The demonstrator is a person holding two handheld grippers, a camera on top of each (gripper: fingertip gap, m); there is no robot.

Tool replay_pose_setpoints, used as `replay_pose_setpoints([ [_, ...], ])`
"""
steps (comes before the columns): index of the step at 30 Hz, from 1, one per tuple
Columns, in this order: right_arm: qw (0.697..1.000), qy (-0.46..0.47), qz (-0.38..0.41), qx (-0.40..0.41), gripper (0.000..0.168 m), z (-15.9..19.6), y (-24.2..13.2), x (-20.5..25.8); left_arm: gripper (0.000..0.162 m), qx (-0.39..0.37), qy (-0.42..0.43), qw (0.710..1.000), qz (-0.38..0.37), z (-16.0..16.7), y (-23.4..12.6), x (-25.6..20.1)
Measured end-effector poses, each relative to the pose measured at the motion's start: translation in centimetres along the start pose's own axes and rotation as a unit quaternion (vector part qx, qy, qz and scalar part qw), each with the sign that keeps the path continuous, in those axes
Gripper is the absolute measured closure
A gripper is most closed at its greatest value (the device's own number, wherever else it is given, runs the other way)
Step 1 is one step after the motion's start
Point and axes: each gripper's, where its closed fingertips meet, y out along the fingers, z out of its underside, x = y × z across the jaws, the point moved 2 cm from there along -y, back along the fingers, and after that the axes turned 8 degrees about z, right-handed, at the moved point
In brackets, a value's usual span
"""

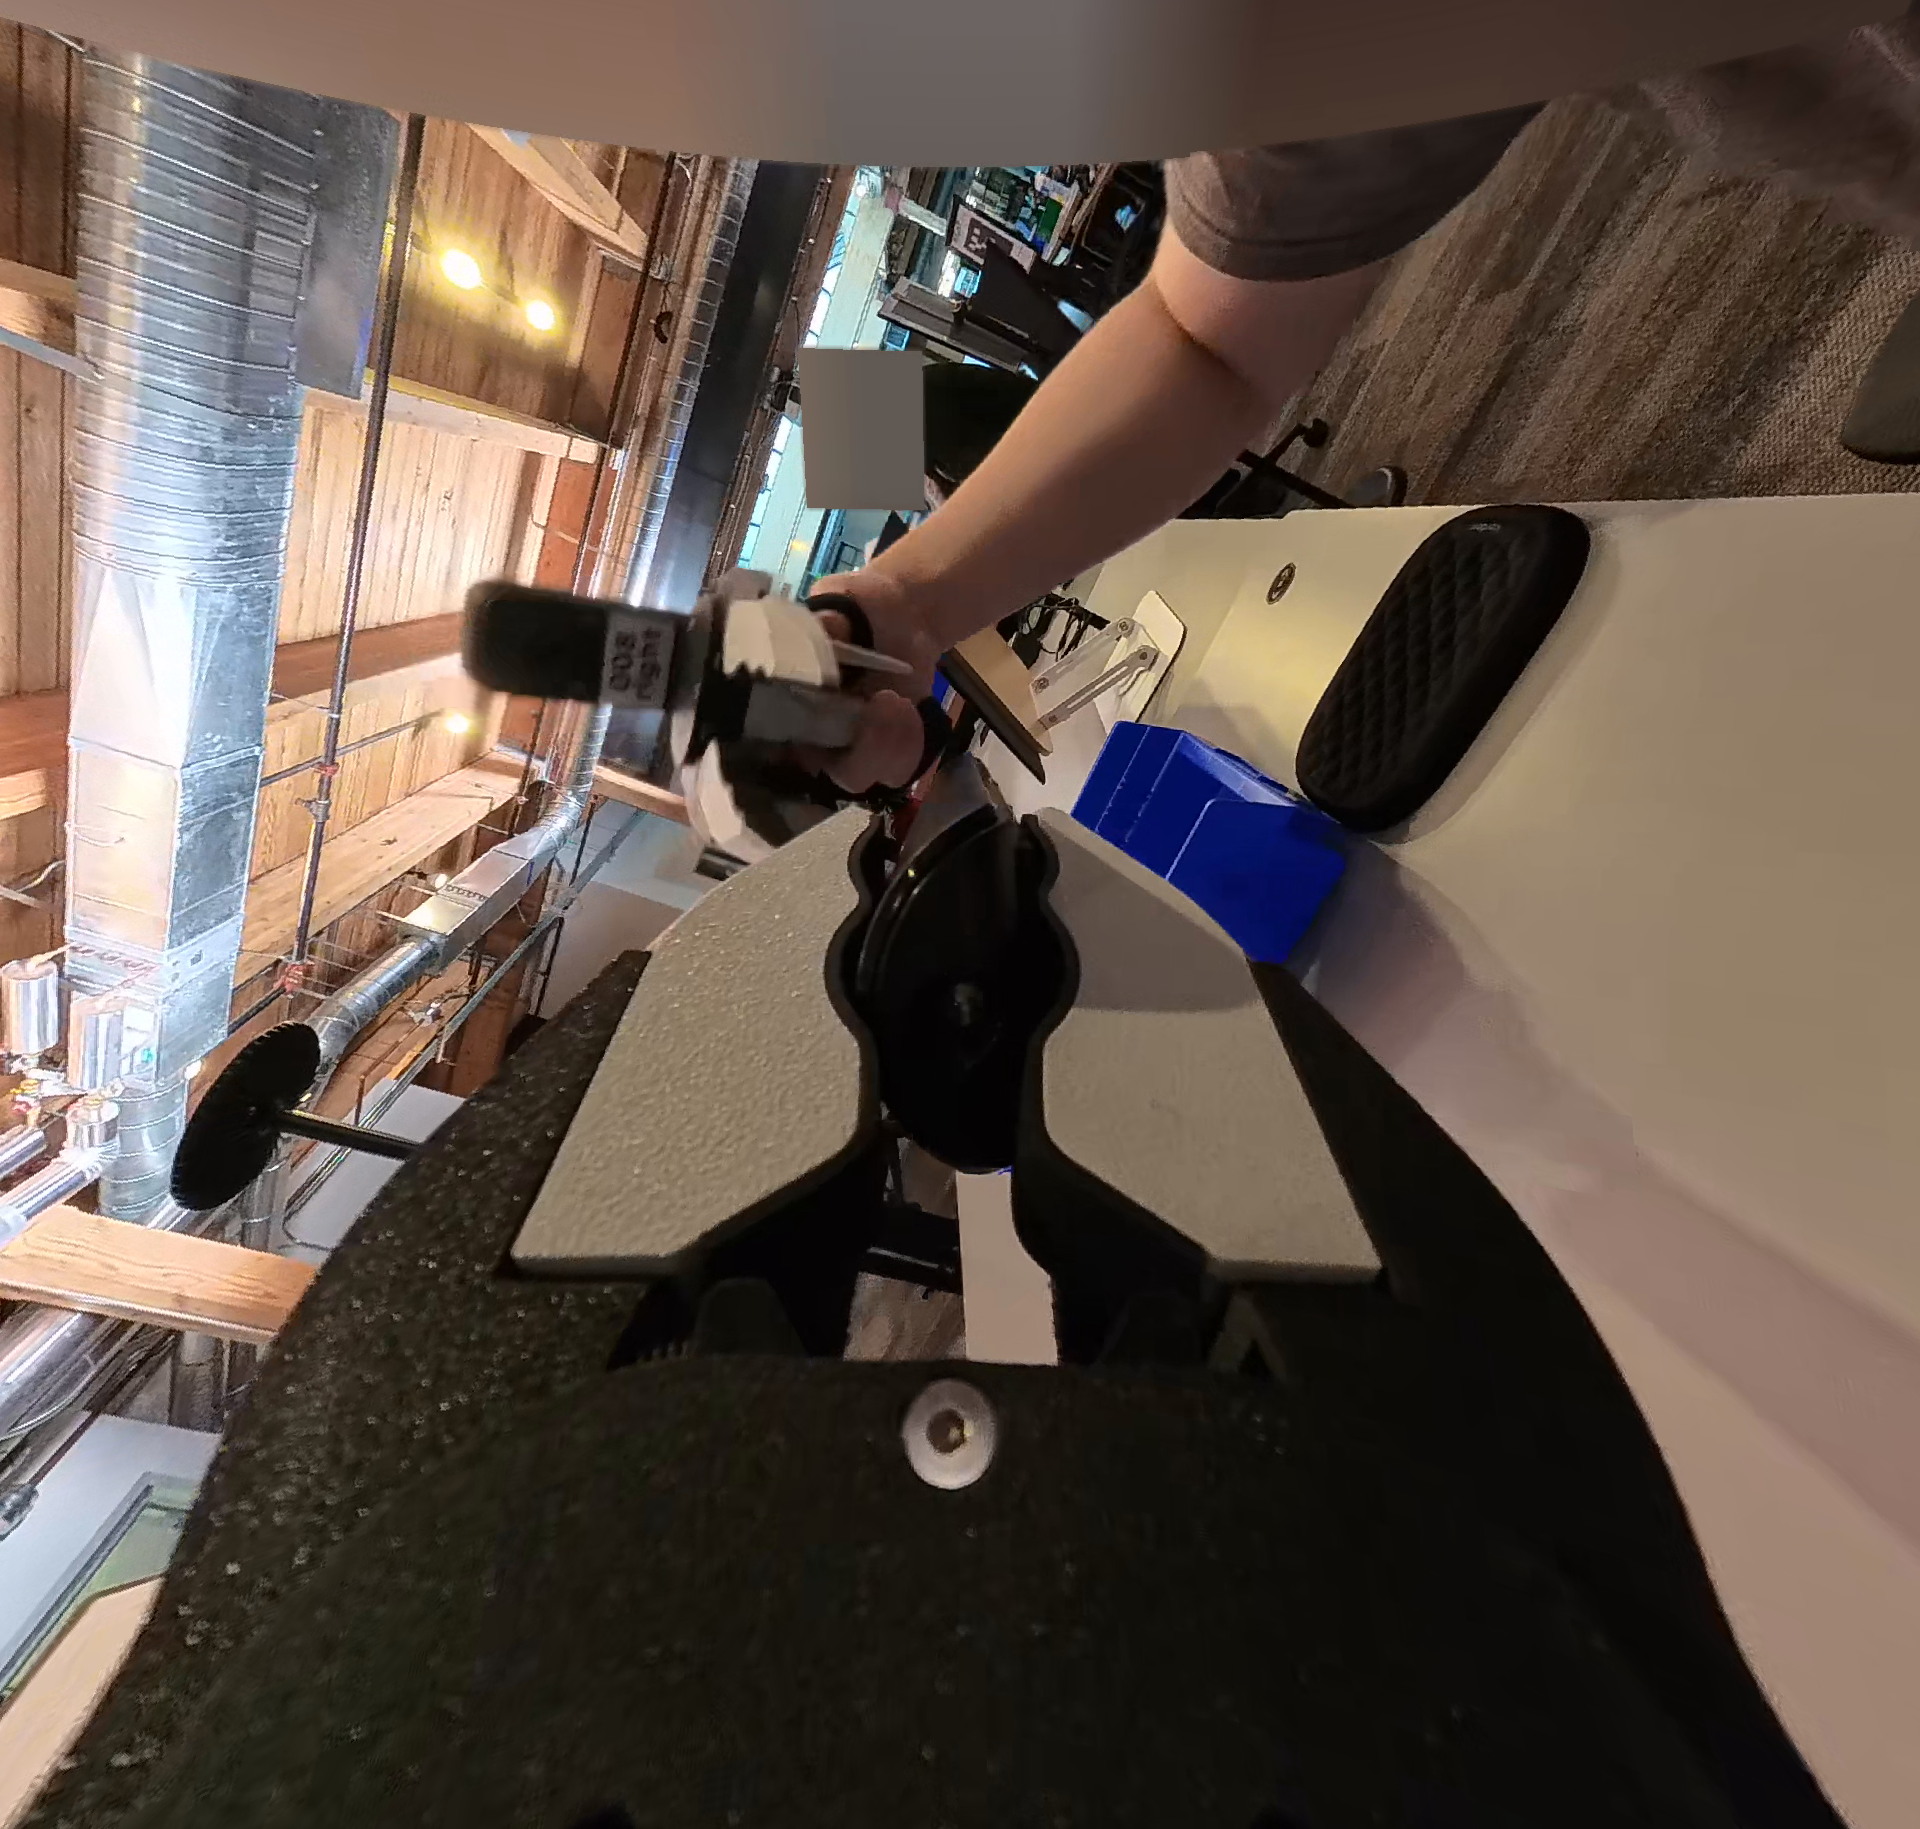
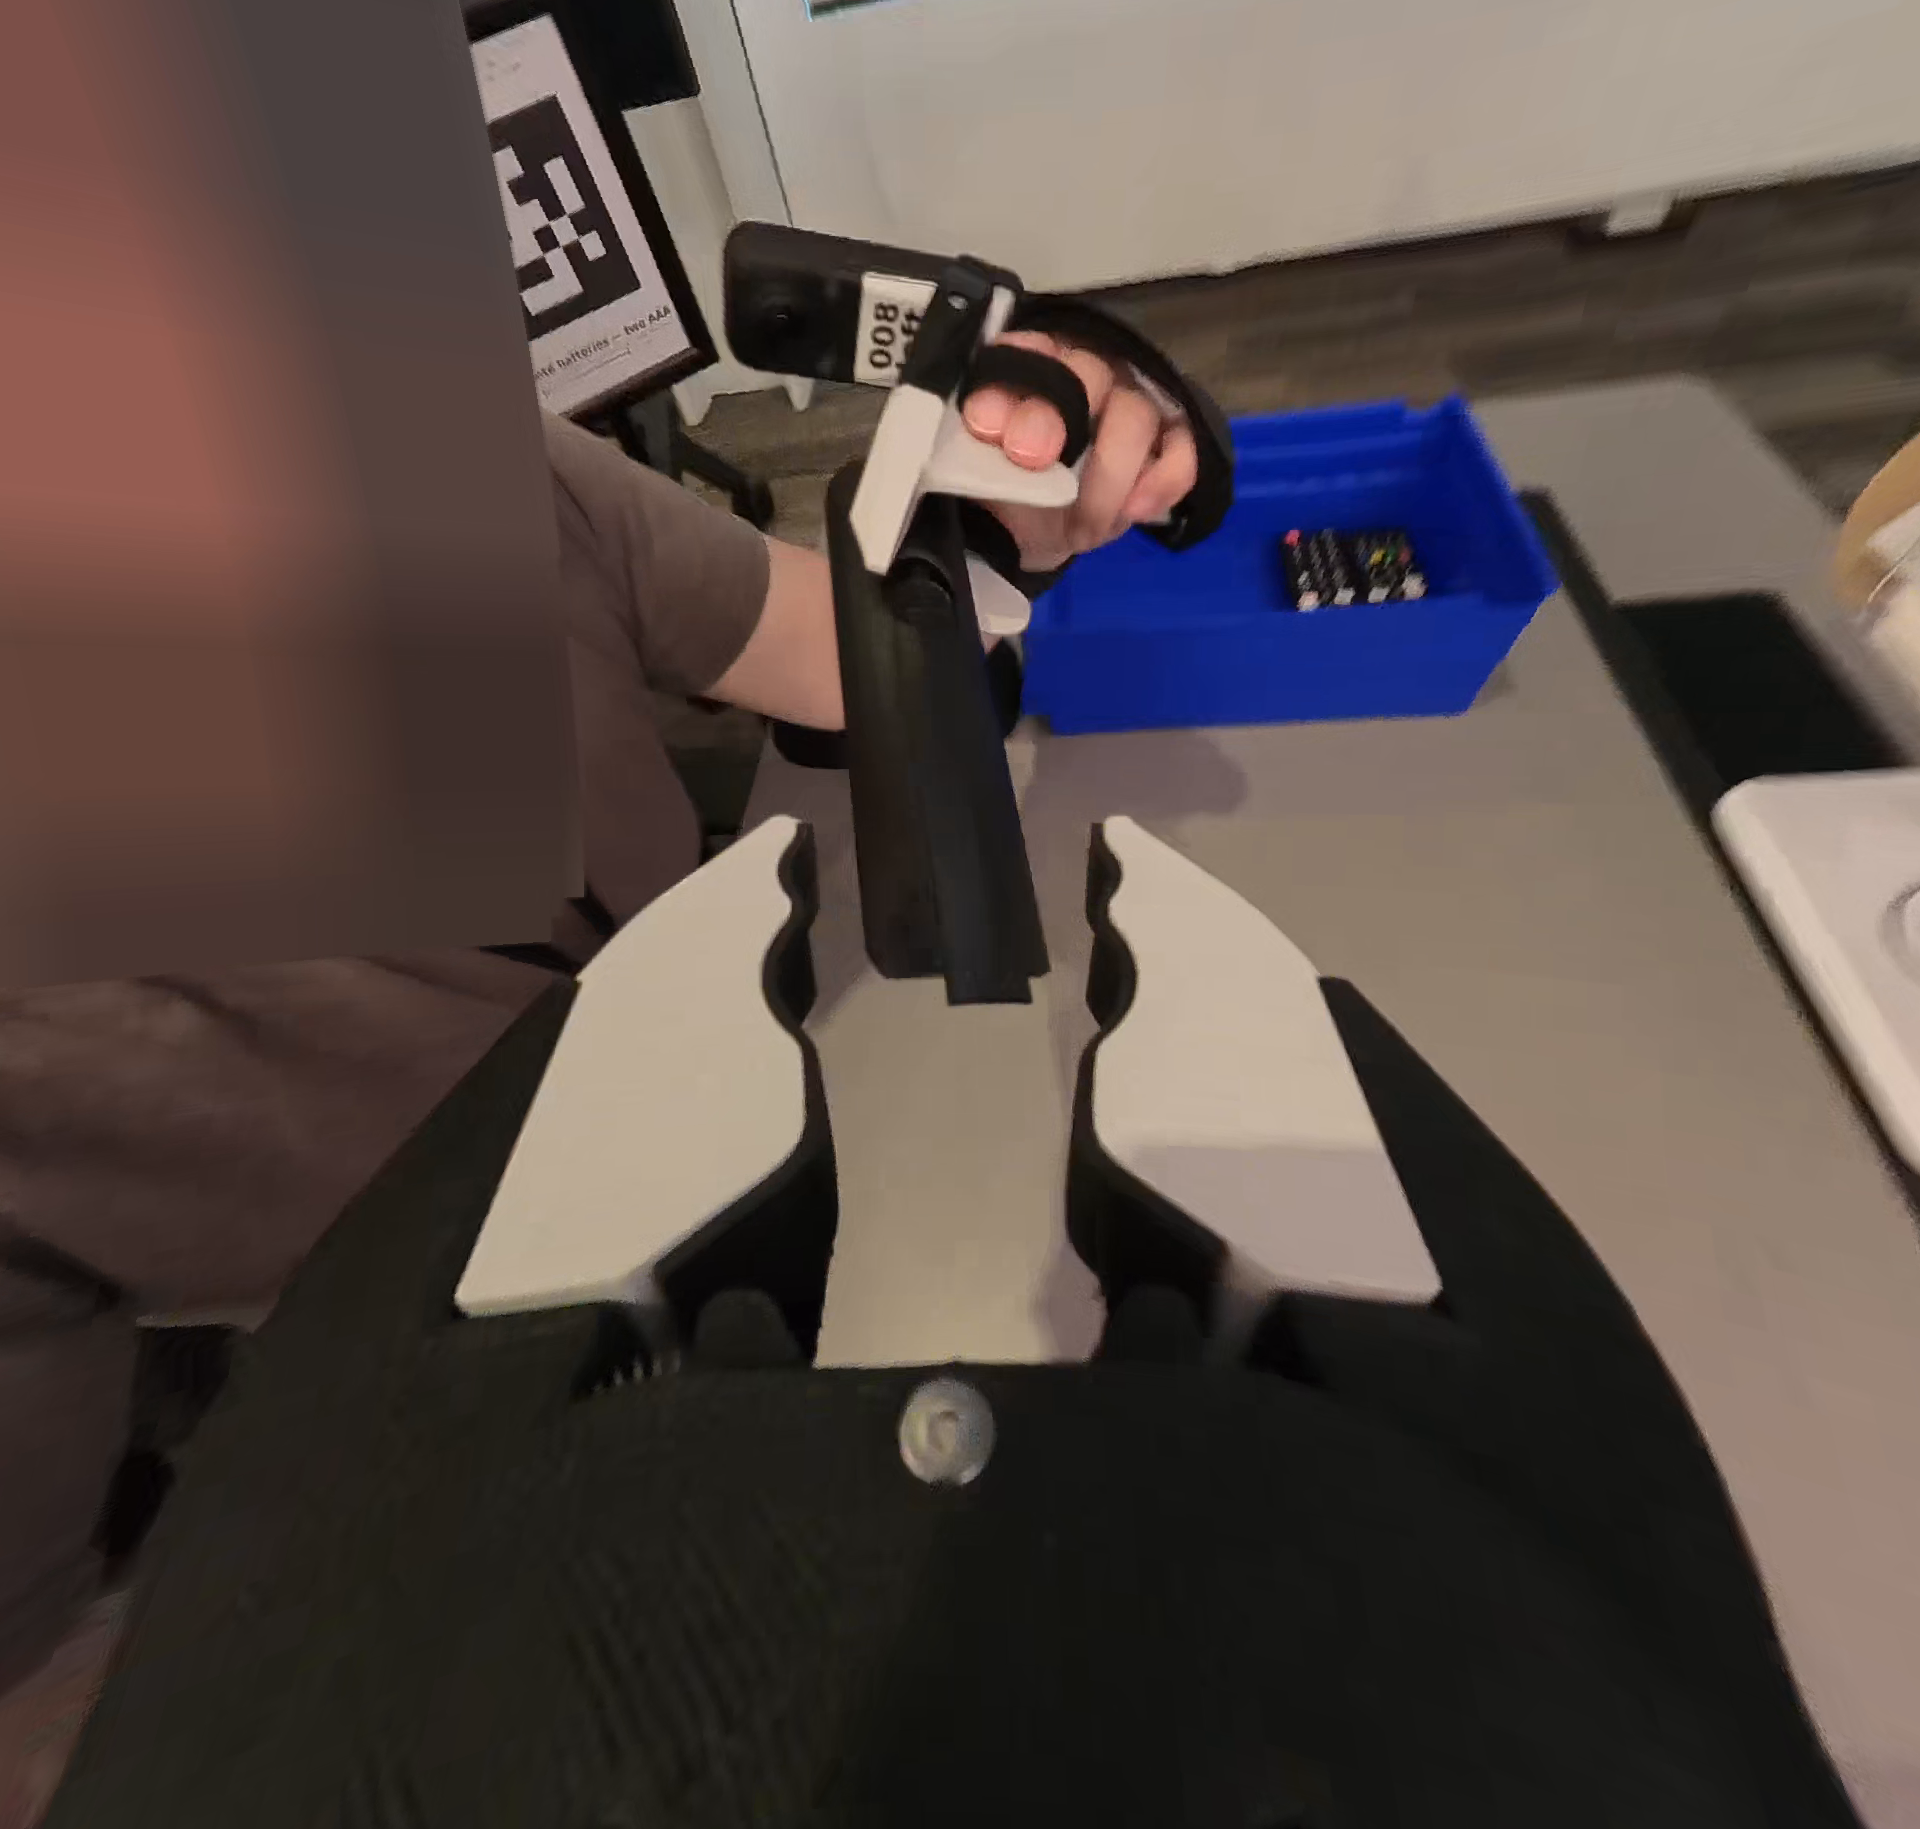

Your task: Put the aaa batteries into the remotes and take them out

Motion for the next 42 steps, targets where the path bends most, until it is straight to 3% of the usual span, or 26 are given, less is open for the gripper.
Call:
replay_pose_setpoints([
  [2, 0.993, -0.096, 0.056, -0.029, 0.112, 0.3, -0.4, 0.8, 0.138, 0.0, 0.0, 1.0, -0.002, -0.1, -0.1, 0.1],
  [6, 0.946, -0.28, 0.158, -0.038, 0.112, 0.9, 1.2, 2.4, 0.138, -0.009, -0.014, 1.0, -0.006, 0.0, -0.1, 0.3],
  [11, 0.914, -0.348, 0.206, -0.003, 0.109, 2.2, 3.6, 2.1, 0.138, -0.01, -0.028, 0.999, -0.015, 0.4, -0.1, 0.5],
  [14, 0.912, -0.353, 0.208, 0.003, 0.111, 2.5, 4.3, 1.9, 0.138, -0.012, -0.03, 0.999, -0.017, 0.4, -0.1, 0.6],
  [21, 0.905, -0.371, 0.211, -0.001, 0.14, 2.5, 5.1, 1.8, 0.138, -0.025, -0.035, 0.999, -0.008, -0.1, -0.1, 0.5],
  [26, 0.899, -0.374, 0.23, -0.001, 0.131, 2.6, 5.6, 1.4, 0.138, -0.034, -0.034, 0.999, -0.013, -0.4, 0.0, 0.6],
  [29, 0.889, -0.389, 0.243, 0.004, 0.141, 2.9, 5.8, 1.3, 0.138, -0.04, -0.045, 0.998, -0.009, -0.4, 0.0, 0.6],
  [42, 0.889, -0.353, 0.29, 0.041, 0.143, 3.9, 4.9, 0.0, 0.135, -0.062, -0.17, 0.983, -0.036, 1.6, -0.8, 1.7],
])
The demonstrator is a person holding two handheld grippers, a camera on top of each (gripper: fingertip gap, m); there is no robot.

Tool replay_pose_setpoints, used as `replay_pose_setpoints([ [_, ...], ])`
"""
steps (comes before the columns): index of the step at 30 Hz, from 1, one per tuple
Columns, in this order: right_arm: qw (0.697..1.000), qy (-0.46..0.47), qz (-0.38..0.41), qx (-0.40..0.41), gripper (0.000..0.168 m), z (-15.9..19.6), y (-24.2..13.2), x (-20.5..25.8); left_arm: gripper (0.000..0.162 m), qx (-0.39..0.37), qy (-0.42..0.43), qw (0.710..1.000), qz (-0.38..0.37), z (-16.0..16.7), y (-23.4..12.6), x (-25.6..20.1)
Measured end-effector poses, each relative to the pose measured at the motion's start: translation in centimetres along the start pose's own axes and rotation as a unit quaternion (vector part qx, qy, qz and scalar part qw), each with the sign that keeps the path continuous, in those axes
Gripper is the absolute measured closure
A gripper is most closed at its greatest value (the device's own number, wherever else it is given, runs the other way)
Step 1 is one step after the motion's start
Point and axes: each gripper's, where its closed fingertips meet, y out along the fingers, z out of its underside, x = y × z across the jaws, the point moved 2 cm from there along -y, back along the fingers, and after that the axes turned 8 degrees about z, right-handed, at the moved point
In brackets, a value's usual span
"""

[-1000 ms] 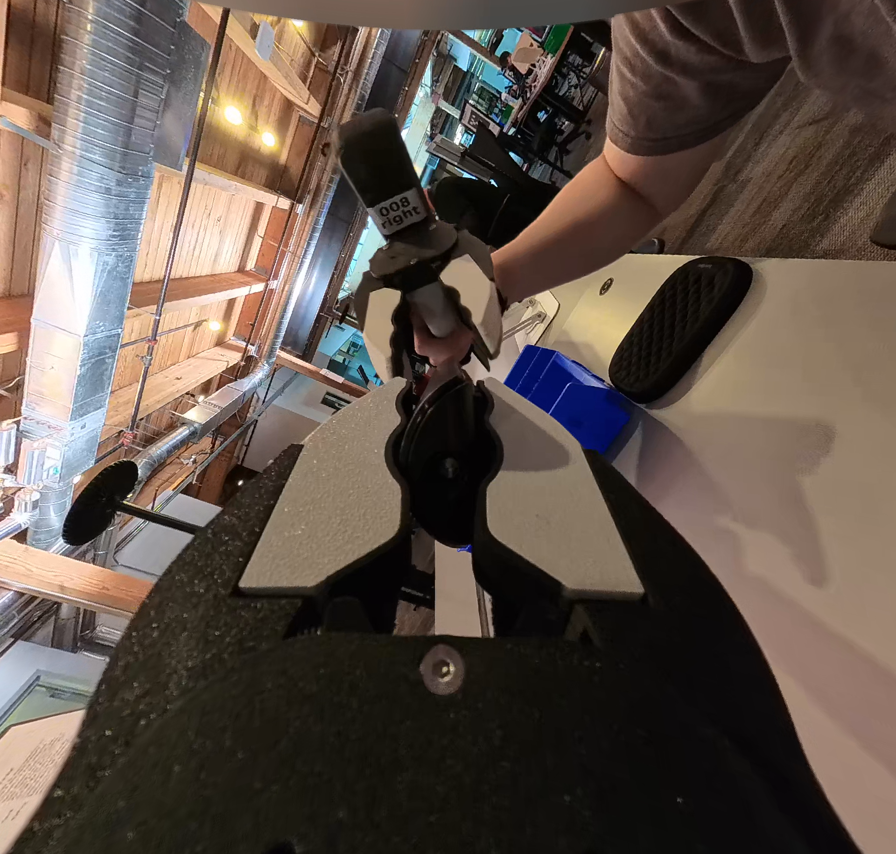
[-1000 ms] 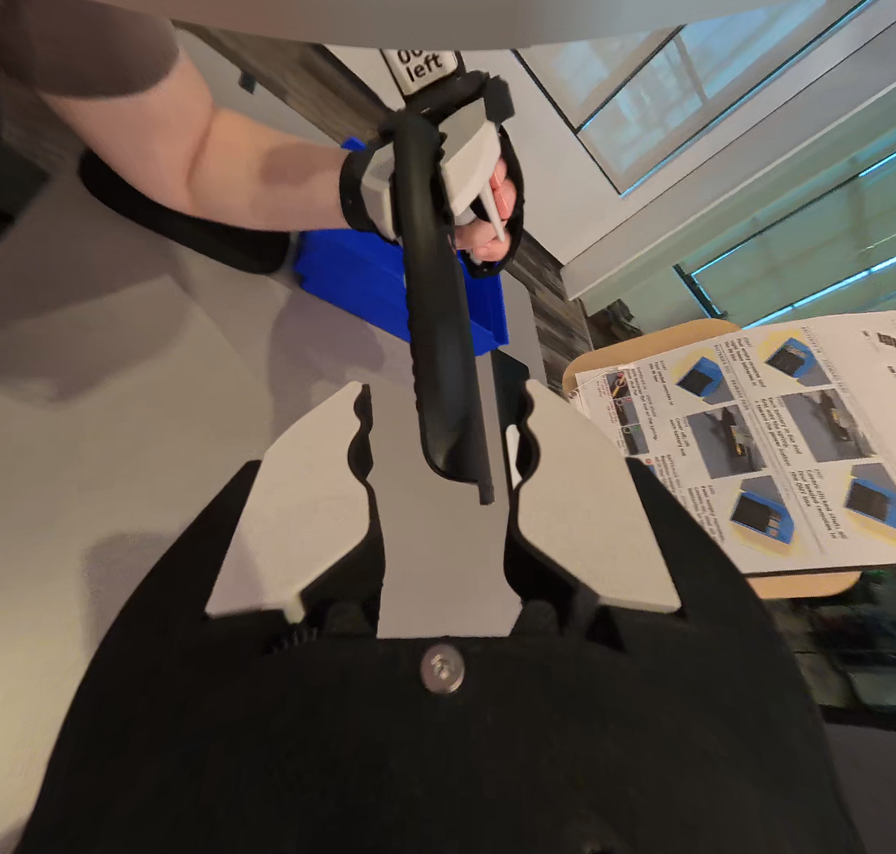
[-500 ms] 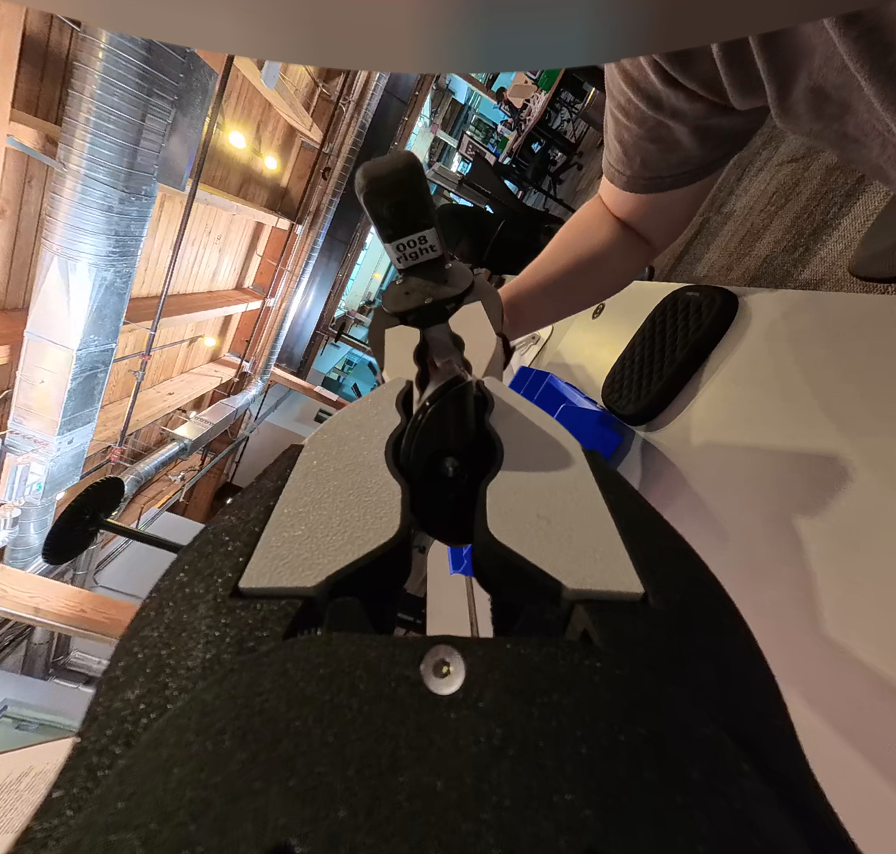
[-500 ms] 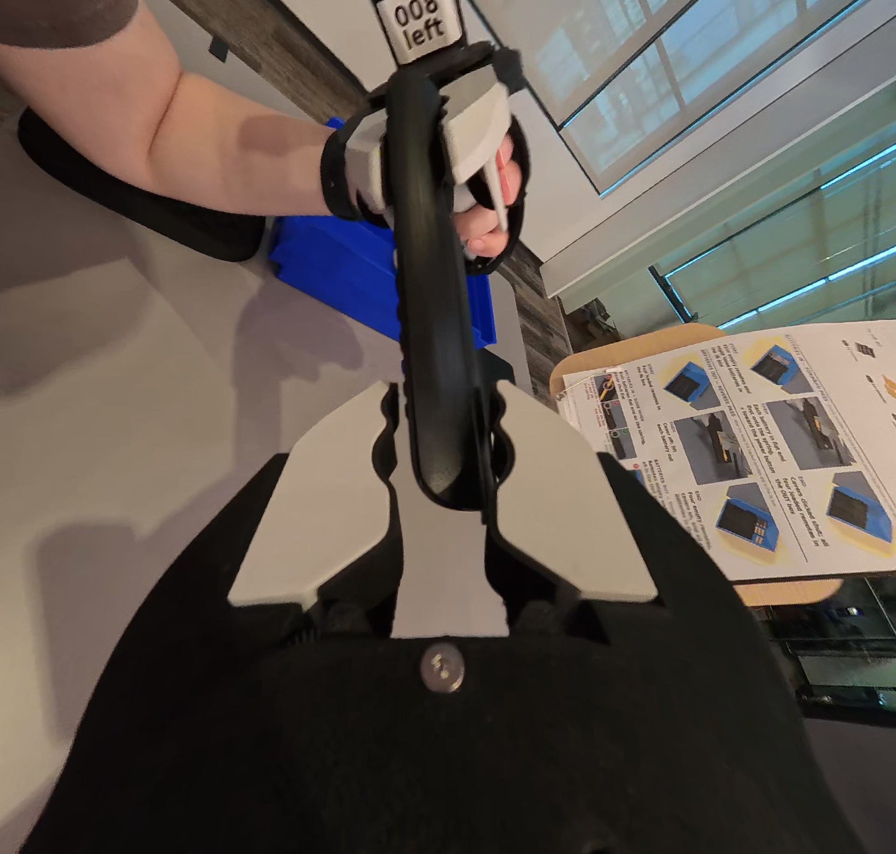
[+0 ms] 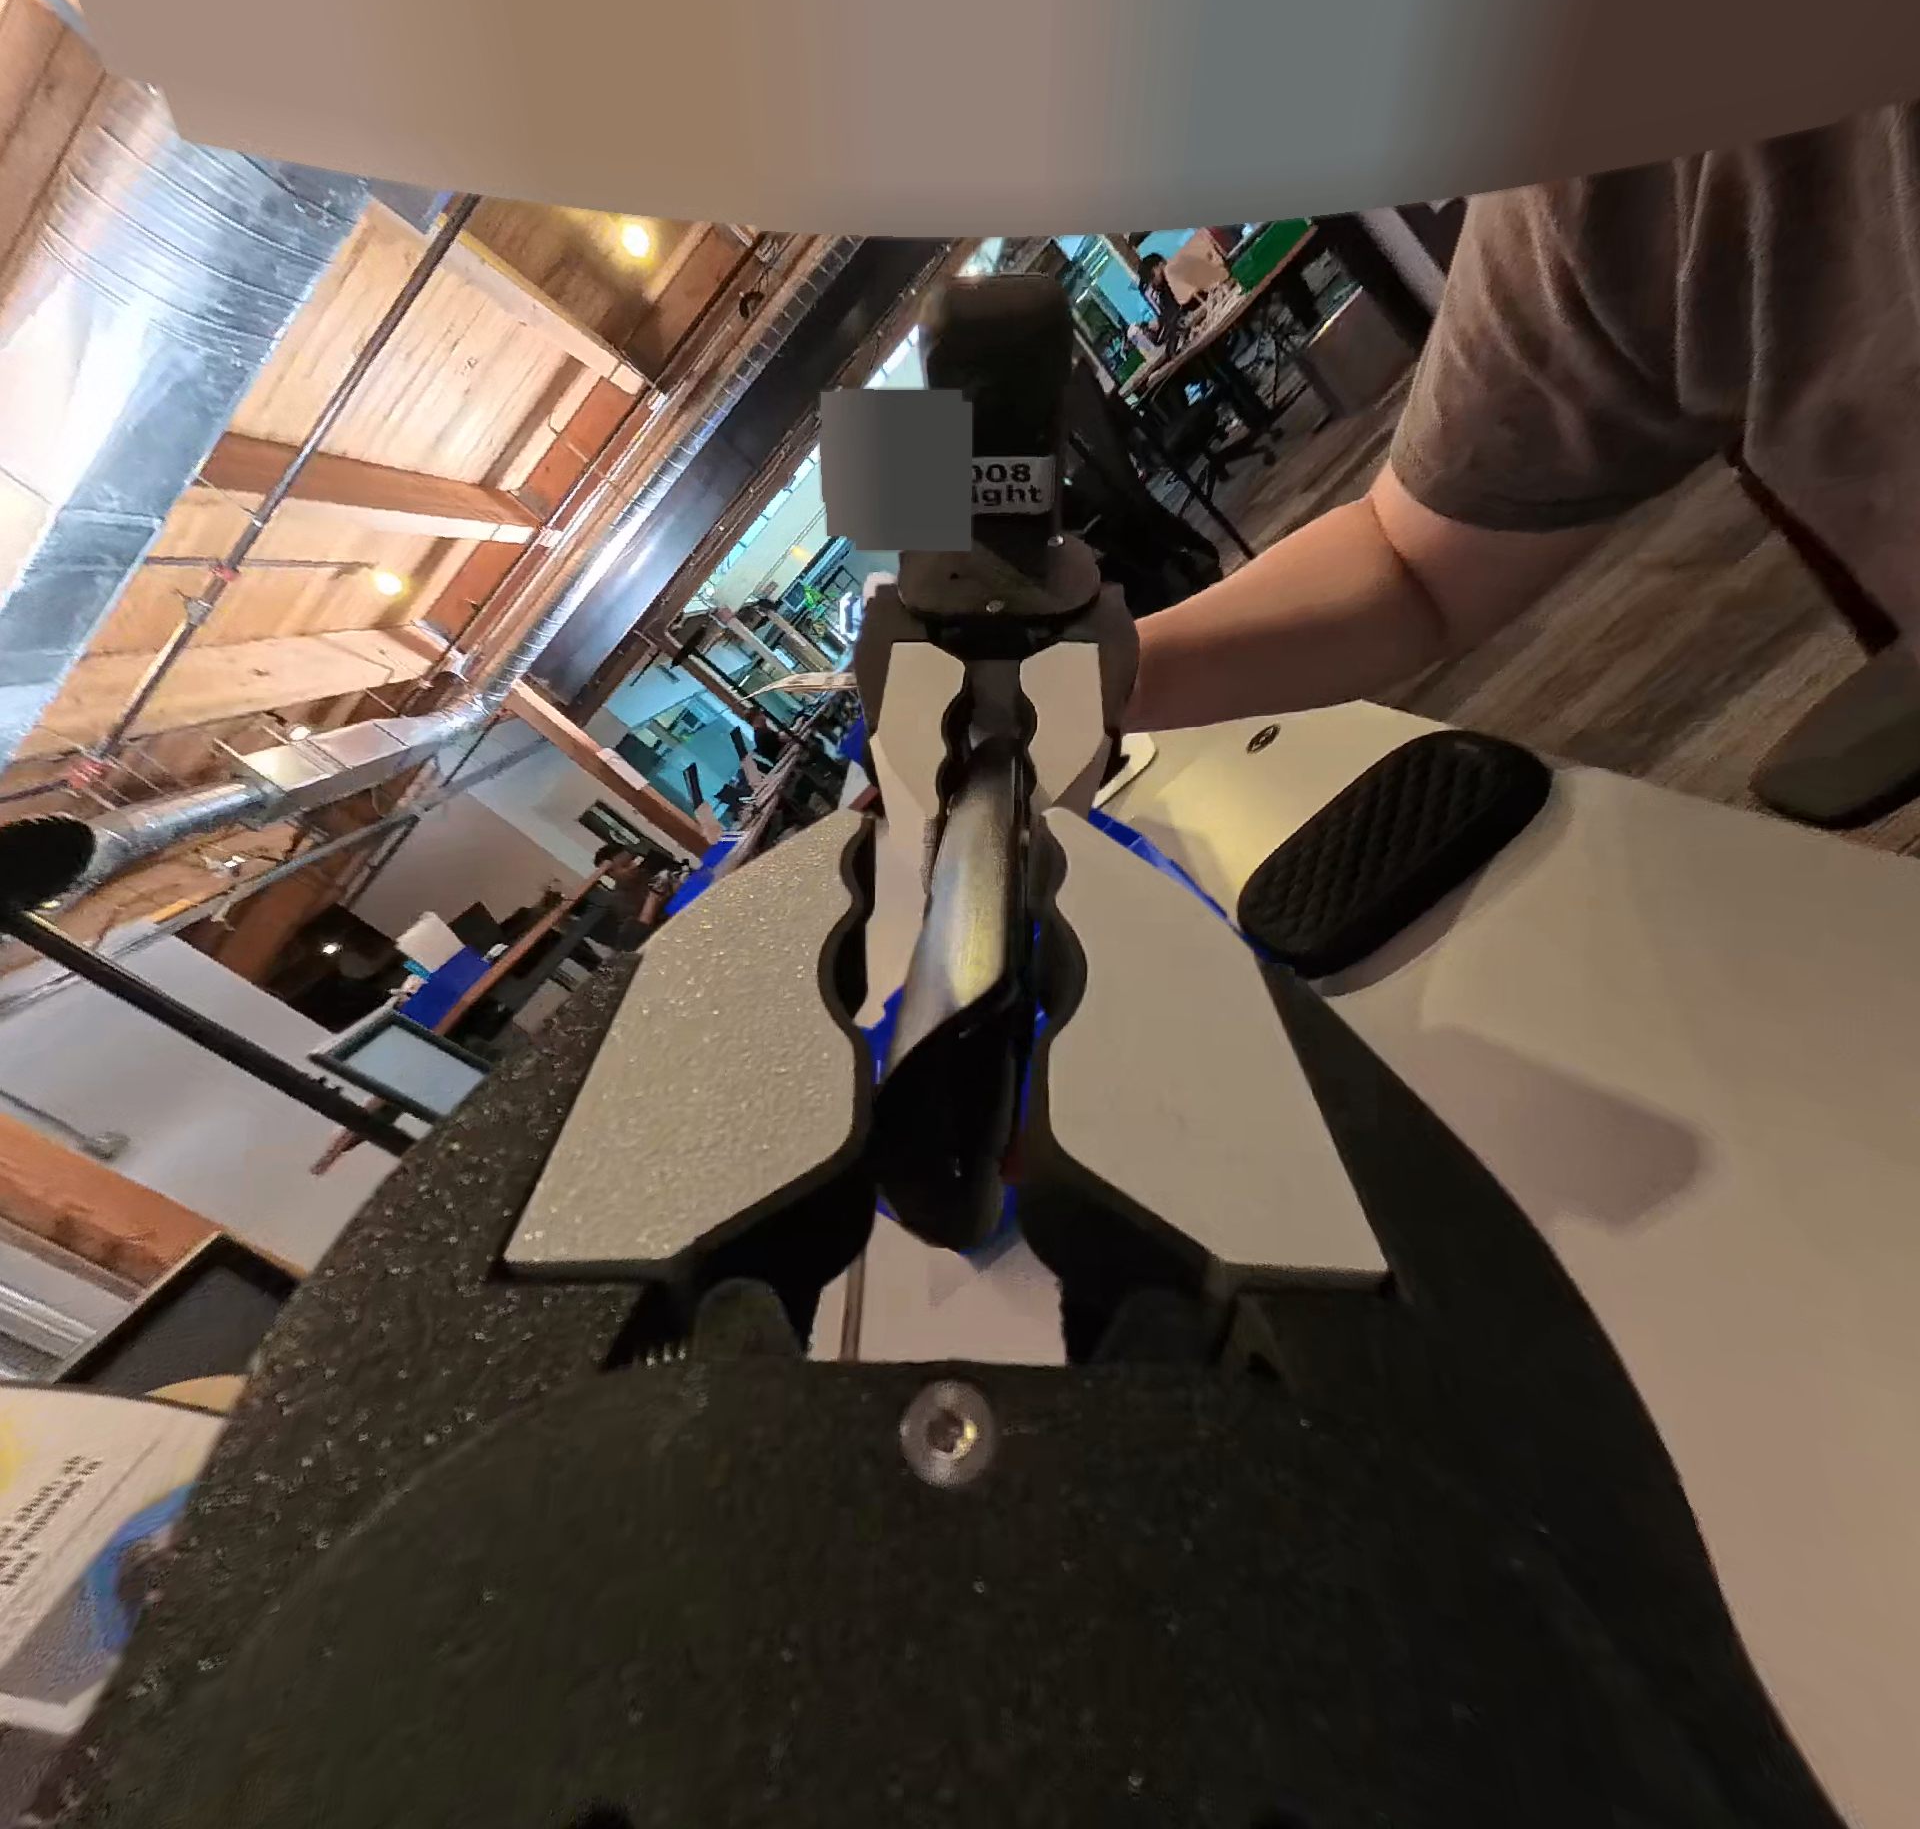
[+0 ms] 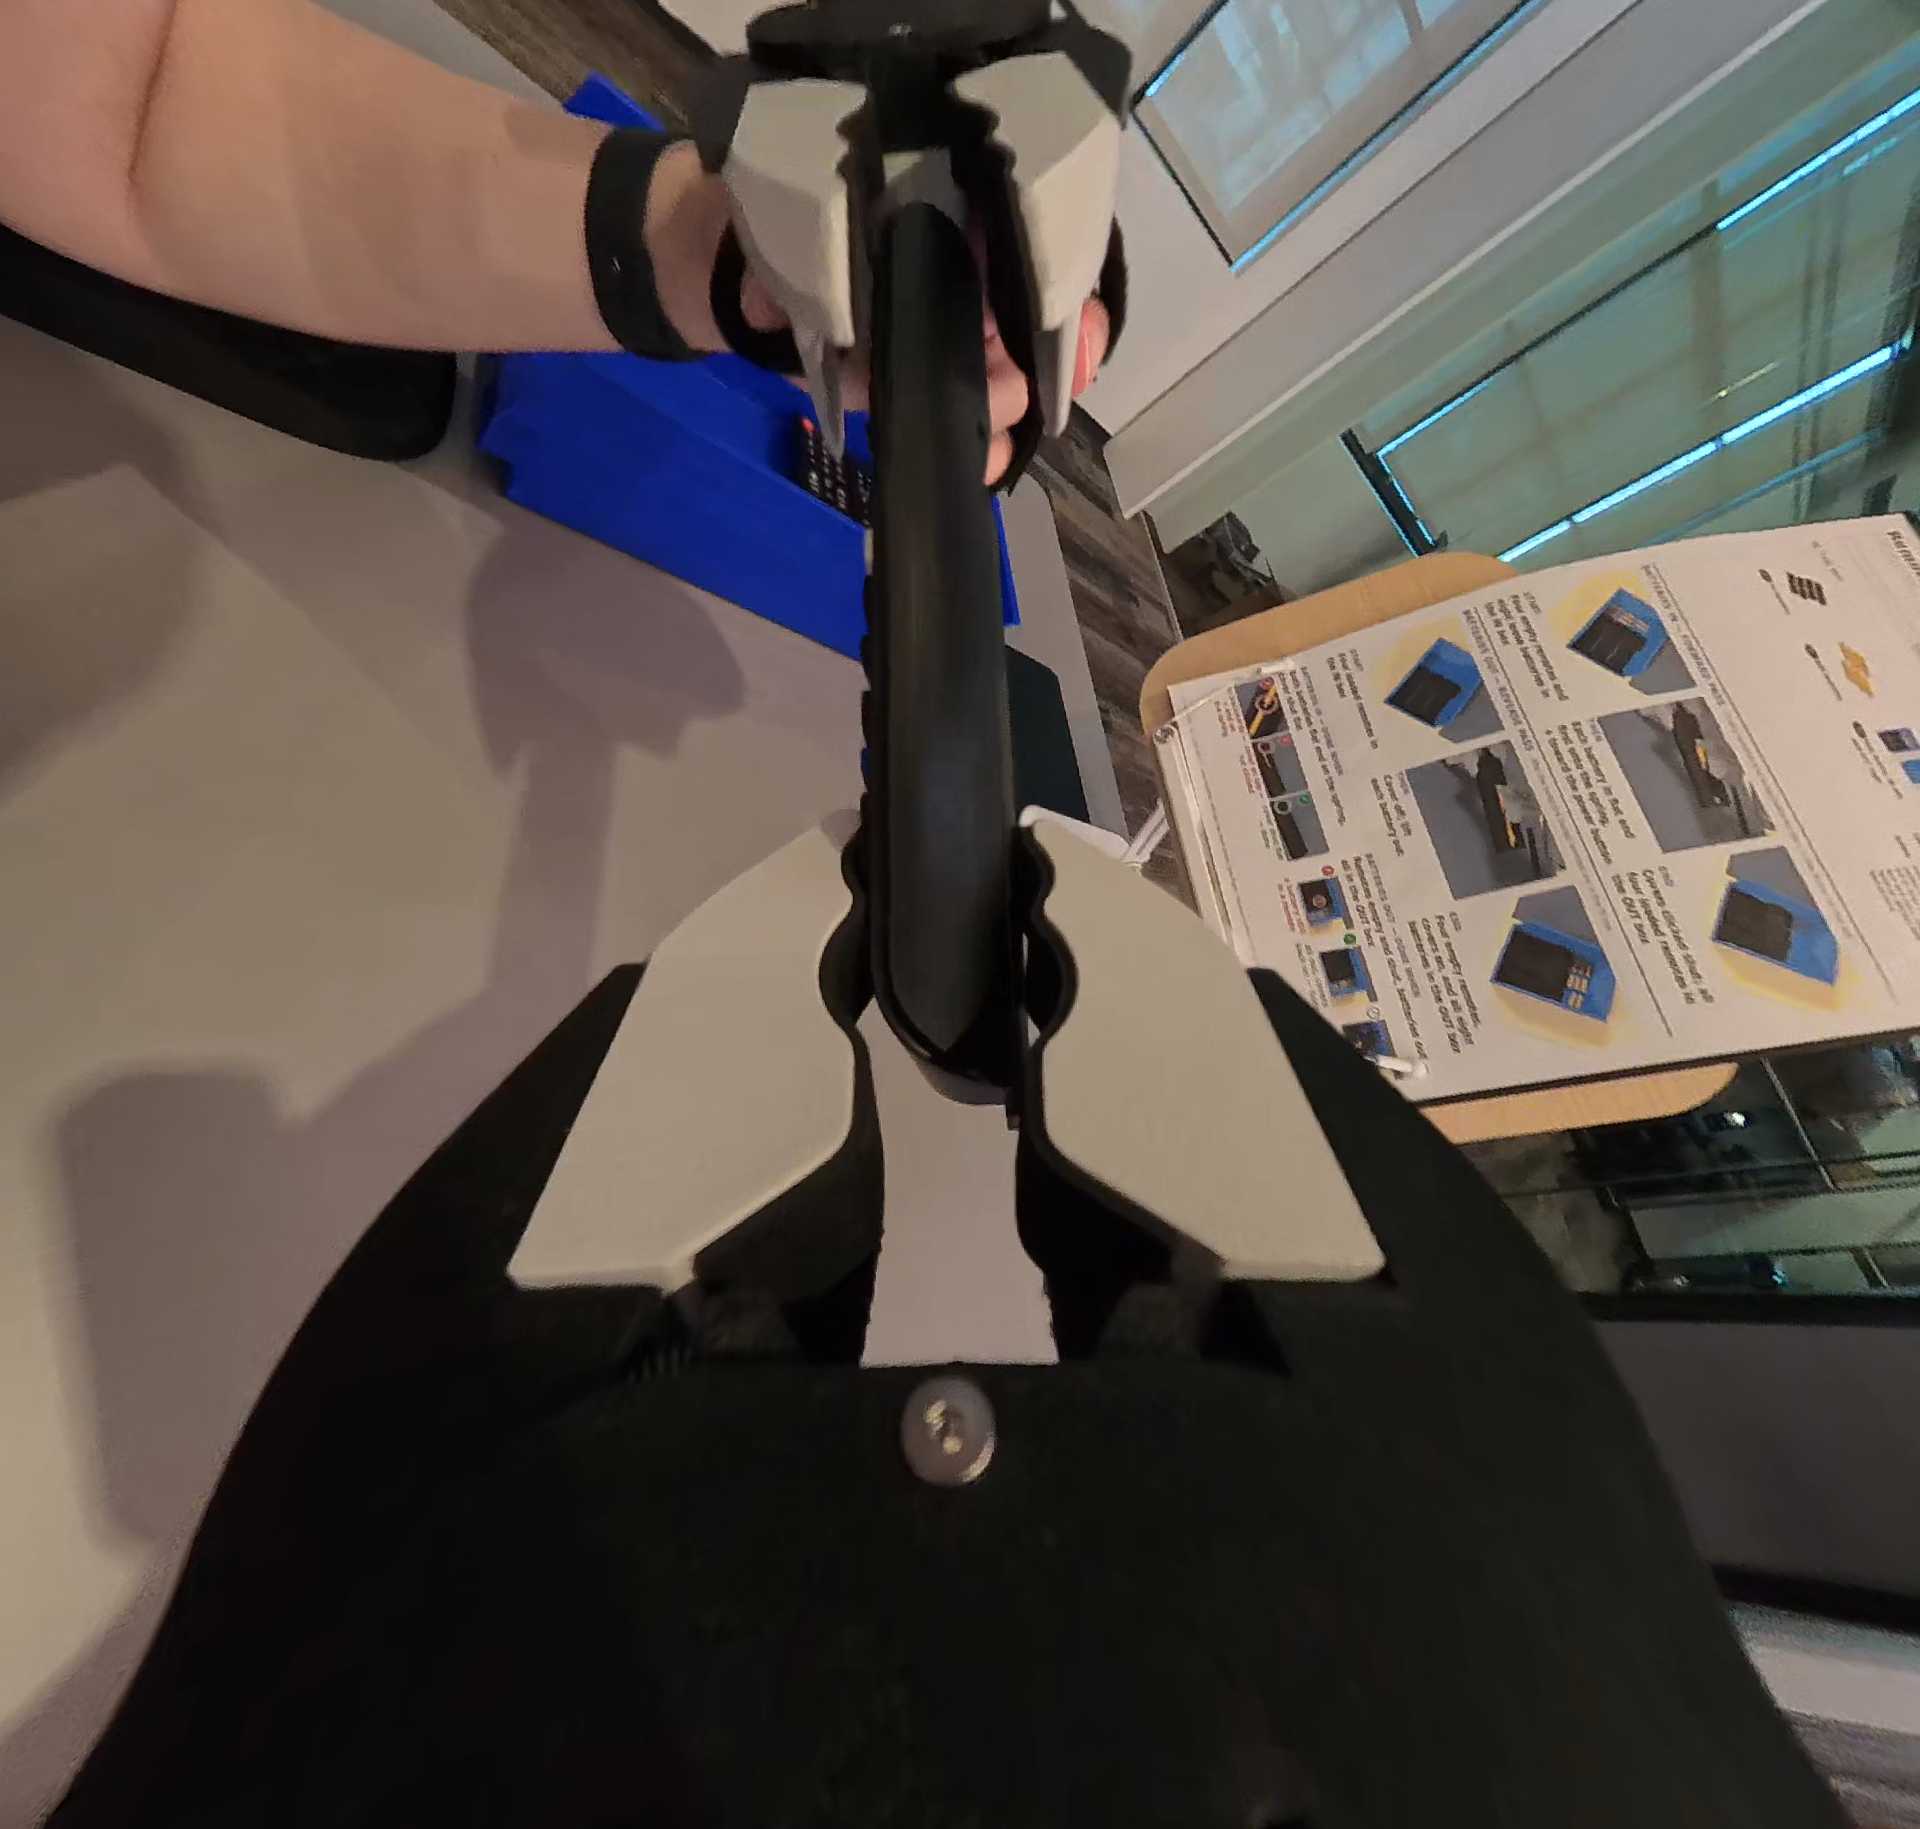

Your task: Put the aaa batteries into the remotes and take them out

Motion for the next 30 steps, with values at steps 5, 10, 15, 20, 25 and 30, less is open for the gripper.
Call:
replay_pose_setpoints([
  [5, 0.999, -0.036, 0.027, -0.005, 0.143, -0.1, -0.1, 0.3, 0.129, 0.042, -0.009, 0.999, 0.011, 1.7, 0.1, -0.3],
  [10, 0.998, -0.046, 0.041, -0.002, 0.143, -0.2, -0.7, -0.2, 0.125, 0.065, -0.006, 0.998, 0.005, 2.4, -0.2, -0.1],
  [15, 0.997, -0.055, 0.052, 0.014, 0.143, 0.4, -1.2, -0.5, 0.133, 0.093, -0.004, 0.996, -0.008, 2.8, -0.6, 0.3],
  [20, 0.997, -0.048, 0.051, 0.018, 0.143, 0.8, -1.2, -0.4, 0.134, 0.108, 0.009, 0.994, -0.014, 3.1, -0.2, 0.3],
  [25, 0.999, -0.037, 0.03, 0.01, 0.142, 0.7, -1.4, -0.1, 0.138, 0.112, 0.032, 0.993, 0.007, 2.8, -0.1, -0.4],
  [30, 0.999, -0.043, 0.017, -0.006, 0.142, 0.4, -1.6, 0.2, 0.139, 0.117, 0.034, 0.992, 0.024, 2.9, -0.1, -0.9],
])
